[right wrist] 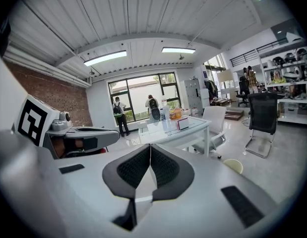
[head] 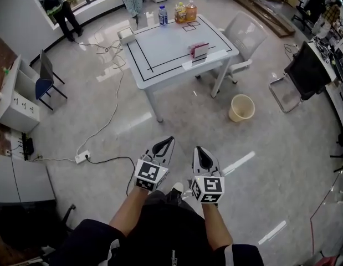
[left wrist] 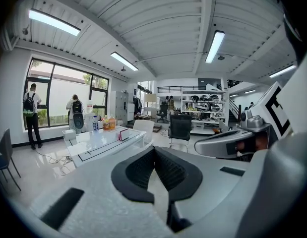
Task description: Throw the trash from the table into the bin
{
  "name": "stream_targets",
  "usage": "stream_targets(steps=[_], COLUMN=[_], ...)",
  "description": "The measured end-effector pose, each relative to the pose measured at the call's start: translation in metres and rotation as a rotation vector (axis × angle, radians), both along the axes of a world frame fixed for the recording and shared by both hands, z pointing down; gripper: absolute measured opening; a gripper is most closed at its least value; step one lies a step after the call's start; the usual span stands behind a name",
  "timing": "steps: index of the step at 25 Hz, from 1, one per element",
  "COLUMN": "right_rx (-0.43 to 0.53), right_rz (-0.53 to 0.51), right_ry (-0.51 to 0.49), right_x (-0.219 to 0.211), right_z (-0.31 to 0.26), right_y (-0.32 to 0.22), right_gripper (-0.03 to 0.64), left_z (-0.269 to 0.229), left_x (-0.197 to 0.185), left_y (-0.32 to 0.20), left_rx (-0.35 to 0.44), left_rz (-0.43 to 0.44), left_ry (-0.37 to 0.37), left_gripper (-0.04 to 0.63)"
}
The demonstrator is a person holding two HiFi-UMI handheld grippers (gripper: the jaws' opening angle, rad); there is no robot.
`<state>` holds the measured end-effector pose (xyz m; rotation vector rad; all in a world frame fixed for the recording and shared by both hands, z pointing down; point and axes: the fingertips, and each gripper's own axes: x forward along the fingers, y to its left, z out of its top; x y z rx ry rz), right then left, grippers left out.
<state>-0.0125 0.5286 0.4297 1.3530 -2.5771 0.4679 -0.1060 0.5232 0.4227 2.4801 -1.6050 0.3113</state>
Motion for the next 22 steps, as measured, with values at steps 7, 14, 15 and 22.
stream_targets(steps=[7,14,15,22], right_rx=[-0.005,-0.007,-0.004,0.007], right_rz=[0.013,0.018,0.02,0.017], right_ry=[-0.024,-0.006,-0.002,0.031], right_x=[0.007,0.005,0.004,-0.011], right_z=[0.002,0.005,0.004,0.002], right_y=[-0.004,-0.018,-0.023,-0.071], right_gripper=[0.012,0.012,0.012,0.012], left_z=[0.0,0.005,0.005,0.007], left_x=[0.007,0.006,0.006,0.002], left_y=[-0.005,-0.024,-0.029,-0.083], left_rx=[-0.007,0.003,0.006,0.014], left_rz=[-0.002,-0.002,-0.001,0.025], left_ry=[0.002,0.038,0.044,0.087], left_gripper=[0.008,0.008,0.008,0.008])
